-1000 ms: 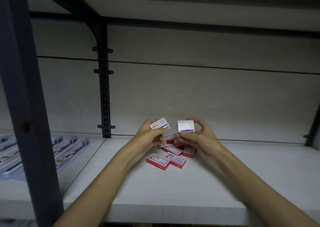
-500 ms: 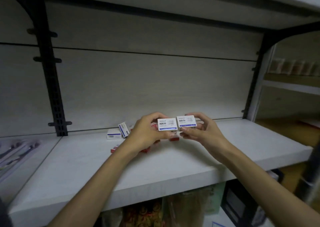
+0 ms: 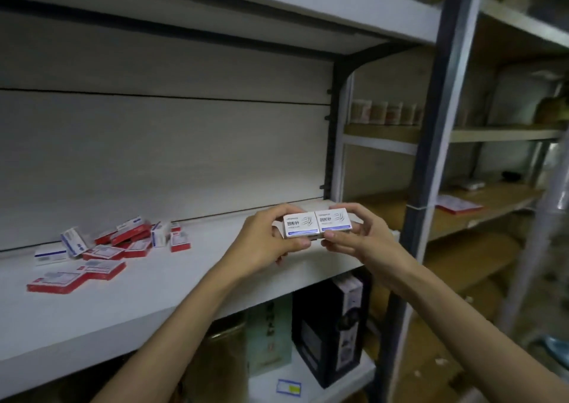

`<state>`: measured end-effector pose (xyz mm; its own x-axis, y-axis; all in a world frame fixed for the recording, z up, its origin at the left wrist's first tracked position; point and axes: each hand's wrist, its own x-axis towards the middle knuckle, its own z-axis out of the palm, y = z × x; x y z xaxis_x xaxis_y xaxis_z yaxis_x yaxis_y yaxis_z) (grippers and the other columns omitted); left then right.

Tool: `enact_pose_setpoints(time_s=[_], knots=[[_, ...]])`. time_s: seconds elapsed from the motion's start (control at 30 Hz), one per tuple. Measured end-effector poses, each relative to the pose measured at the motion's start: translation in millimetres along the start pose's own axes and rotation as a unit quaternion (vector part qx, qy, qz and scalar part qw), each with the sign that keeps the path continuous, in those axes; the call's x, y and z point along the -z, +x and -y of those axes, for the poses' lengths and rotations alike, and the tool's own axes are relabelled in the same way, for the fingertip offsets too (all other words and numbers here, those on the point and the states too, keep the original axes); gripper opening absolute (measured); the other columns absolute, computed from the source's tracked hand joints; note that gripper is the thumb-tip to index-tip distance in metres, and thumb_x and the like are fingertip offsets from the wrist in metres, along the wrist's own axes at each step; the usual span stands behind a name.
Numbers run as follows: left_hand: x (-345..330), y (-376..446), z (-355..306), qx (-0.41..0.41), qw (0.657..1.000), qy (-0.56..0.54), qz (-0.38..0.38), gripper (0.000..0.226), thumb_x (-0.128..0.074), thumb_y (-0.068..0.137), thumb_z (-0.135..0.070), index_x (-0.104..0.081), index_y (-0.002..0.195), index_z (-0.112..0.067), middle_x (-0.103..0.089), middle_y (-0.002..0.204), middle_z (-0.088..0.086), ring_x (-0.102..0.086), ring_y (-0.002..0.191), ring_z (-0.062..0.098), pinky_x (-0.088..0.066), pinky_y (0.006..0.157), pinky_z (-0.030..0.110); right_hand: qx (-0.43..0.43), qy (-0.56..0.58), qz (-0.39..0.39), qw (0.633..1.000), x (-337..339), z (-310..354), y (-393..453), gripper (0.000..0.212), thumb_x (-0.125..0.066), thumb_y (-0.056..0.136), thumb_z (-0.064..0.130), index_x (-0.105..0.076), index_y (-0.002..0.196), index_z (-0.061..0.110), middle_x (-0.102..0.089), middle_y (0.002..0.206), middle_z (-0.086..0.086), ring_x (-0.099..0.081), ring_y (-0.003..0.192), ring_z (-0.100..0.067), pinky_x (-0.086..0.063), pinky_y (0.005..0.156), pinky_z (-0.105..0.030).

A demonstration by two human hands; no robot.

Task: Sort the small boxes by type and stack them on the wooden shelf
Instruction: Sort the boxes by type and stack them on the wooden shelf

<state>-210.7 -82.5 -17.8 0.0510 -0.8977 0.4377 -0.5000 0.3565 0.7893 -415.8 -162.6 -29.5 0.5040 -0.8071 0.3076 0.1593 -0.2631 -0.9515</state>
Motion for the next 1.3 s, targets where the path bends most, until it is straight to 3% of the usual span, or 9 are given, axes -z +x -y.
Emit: enact_pose_setpoints(time_s=[0.17,0.27,0.37,0.43,0.53,0.67,0.87,1.07,1.3], knots=[[-102.9,22.4,-32.6,-0.013,1.0,0.01,0.019,0.04,-0.082,0.081,-0.022,-0.066,0.115,-0.034,-0.069,0.102,-0.019,-0.065,0.07,-0.002,-0.052,0.055,0.018,-0.01,-0.015,-0.005,1.0,107.7,2.8,-32.3,0.051,-0.078,0.082,0.004,-0.056,0.127,0.01,-0.074,0.112,-0.013,-0.072,0.106,-0.03,-0.059,0.091,-0.041],[-165.6,38.1,-45.4,-0.015,0.999,0.005,0.034,0.04,-0.082,0.081,-0.025,-0.066,0.117,-0.033,-0.069,0.106,-0.019,-0.064,0.083,-0.008,-0.051,0.063,0.013,-0.008,-0.012,-0.027,1.0,170.5,-2.0,-48.9,0.055,-0.081,0.077,0.005,-0.057,0.127,0.009,-0.072,0.117,-0.014,-0.069,0.112,-0.03,-0.057,0.095,-0.045],[-224.9,54.1,-53.1,-0.006,0.999,0.003,0.052,0.043,-0.083,0.079,-0.031,-0.064,0.118,-0.036,-0.068,0.109,-0.02,-0.063,0.099,-0.006,-0.054,0.075,0.015,-0.017,-0.033,-0.048,0.998,227.3,-4.4,-64.0,0.052,-0.081,0.079,0.005,-0.06,0.126,0.013,-0.073,0.115,-0.007,-0.071,0.108,-0.022,-0.06,0.087,-0.035],[-259.9,65.6,-56.5,0.002,0.998,-0.01,0.066,0.043,-0.083,0.079,-0.032,-0.064,0.117,-0.036,-0.068,0.107,-0.02,-0.063,0.098,-0.008,-0.056,0.078,0.018,-0.024,-0.035,-0.061,0.997,264.1,-8.7,-70.6,0.051,-0.079,0.081,0.003,-0.06,0.127,0.013,-0.073,0.116,-0.008,-0.072,0.107,-0.023,-0.06,0.084,-0.031],[-306.3,89.5,-61.8,0.002,0.997,-0.013,0.081,0.043,-0.082,0.08,-0.033,-0.063,0.119,-0.035,-0.068,0.107,-0.019,-0.062,0.098,-0.01,-0.056,0.083,0.019,-0.029,-0.031,-0.085,0.996,318.5,-19.6,-72.7,0.051,-0.081,0.079,0.003,-0.061,0.125,0.009,-0.072,0.118,-0.016,-0.072,0.103,-0.033,-0.059,0.088,-0.038],[-362.4,129.9,-70.3,-0.002,0.996,-0.003,0.094,0.041,-0.078,0.084,-0.035,-0.06,0.121,-0.034,-0.064,0.107,-0.023,-0.06,0.098,-0.01,-0.054,0.076,0.014,-0.043,-0.032,-0.123,0.991,388.0,-31.6,-66.7,0.052,-0.085,0.075,0.007,-0.064,0.123,0.009,-0.071,0.117,-0.017,-0.073,0.099,-0.034,-0.059,0.088,-0.041],[-440.4,213.3,-64.9,0.0,0.994,0.071,0.085,0.039,-0.077,0.08,-0.052,-0.061,0.114,-0.044,-0.055,0.11,-0.016,-0.054,0.097,0.002,-0.049,0.081,0.028,-0.055,-0.045,-0.143,0.987,488.3,-51.2,-29.0,0.05,-0.083,0.078,0.009,-0.063,0.123,0.011,-0.071,0.119,-0.012,-0.073,0.103,-0.027,-0.059,0.091,-0.041],[-507.1,303.3,-54.8,0.011,0.989,0.143,0.033,0.044,-0.075,0.082,-0.05,-0.06,0.122,-0.039,-0.046,0.115,-0.01,-0.05,0.103,0.011,-0.049,0.091,0.035,-0.073,-0.111,-0.097,0.986,586.1,-66.7,36.9,0.049,-0.081,0.081,0.019,-0.061,0.125,0.019,-0.072,0.116,-0.004,-0.073,0.103,-0.022,-0.06,0.092,-0.04],[-568.4,392.9,-42.1,0.051,0.975,0.216,0.004,0.05,-0.071,0.084,-0.054,-0.054,0.13,-0.04,-0.046,0.115,-0.006,-0.049,0.108,0.014,-0.048,0.094,0.037,-0.055,-0.191,-0.094,0.976,687.8,-90.4,113.5,0.046,-0.078,0.085,0.022,-0.055,0.125,0.027,-0.069,0.117,0.004,-0.068,0.105,-0.011,-0.057,0.08,-0.021]])
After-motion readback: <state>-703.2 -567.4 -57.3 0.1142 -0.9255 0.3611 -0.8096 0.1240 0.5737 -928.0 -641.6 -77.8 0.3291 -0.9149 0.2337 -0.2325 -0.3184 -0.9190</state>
